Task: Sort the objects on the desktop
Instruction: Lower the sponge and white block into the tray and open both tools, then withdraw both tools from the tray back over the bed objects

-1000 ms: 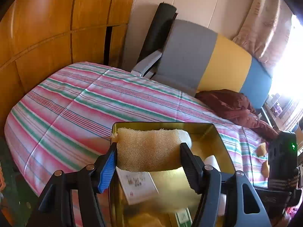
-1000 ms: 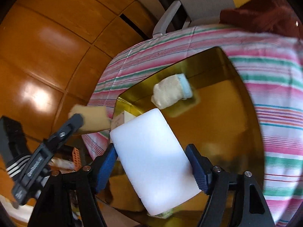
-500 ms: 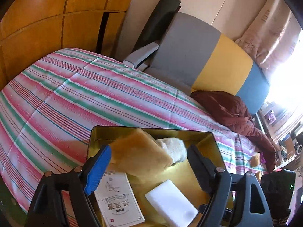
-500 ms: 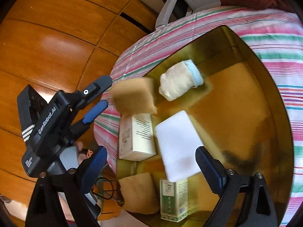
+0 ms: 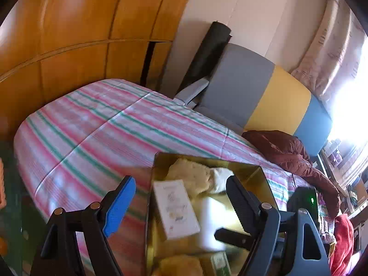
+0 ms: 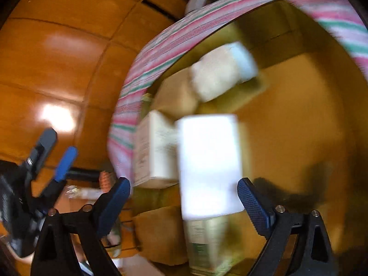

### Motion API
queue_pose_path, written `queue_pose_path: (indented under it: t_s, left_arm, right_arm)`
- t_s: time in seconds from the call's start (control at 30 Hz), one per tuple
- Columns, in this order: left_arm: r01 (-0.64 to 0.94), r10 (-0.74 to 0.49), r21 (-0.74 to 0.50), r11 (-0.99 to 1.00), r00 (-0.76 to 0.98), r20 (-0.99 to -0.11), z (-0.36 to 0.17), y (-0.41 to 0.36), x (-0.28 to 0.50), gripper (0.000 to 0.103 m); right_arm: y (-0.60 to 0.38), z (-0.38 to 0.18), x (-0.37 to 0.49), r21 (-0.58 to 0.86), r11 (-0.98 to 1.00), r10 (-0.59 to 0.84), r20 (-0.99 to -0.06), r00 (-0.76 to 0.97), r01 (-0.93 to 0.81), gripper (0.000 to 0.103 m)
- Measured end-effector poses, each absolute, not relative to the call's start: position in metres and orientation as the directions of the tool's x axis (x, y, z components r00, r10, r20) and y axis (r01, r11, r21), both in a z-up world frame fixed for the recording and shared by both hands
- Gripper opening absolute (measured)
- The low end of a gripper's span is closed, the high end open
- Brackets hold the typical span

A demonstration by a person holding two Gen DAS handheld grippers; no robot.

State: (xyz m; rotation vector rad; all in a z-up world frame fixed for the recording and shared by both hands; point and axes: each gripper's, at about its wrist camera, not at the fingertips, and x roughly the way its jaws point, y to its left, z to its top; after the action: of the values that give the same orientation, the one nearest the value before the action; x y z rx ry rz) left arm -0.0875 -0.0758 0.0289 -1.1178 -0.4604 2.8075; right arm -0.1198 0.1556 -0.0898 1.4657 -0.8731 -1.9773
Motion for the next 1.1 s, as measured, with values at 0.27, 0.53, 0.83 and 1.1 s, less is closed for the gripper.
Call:
queue_pose_path:
  t_s: [0.27, 0.53, 0.83, 1.1]
  left_arm:
    - [0.038, 0.172, -0.279, -0.96, -0.706, -0.687, 0.015, -0.079, -0.046, 0.081]
    - [-0.033, 0.221, -0.275, -0.961, -0.691, -0.688, 0.01, -0.052, -0.026, 0.081]
    - [-0.152, 0.33, -0.307, -0.939, -0.641, -0.692, 0.008, -0.007, -0.012, 0.081]
    - [-0.313, 0.431, -0.3, -0.901, -0.572, -0.698, 0.009, 0.054, -0.001, 0.081]
  right_arm:
    - [0.16, -0.077, -0.108, 0.808, -0.583, -0.786, -0.534, -0.312, 0.084, 0.095]
    - [0.187, -0.052, -0.076, 0.661, -0.741, -0.638, -0.641, -0.426, 0.115, 0.096]
    - [0.229, -0.027, -0.022, 0.43, -0.896, -0.412, -0.721, -0.556, 0.107, 0.099]
    - [0.285, -0.031, 0.009, 0.346, -0.938, -0.263, -0.769, -0.583, -0.032, 0.1]
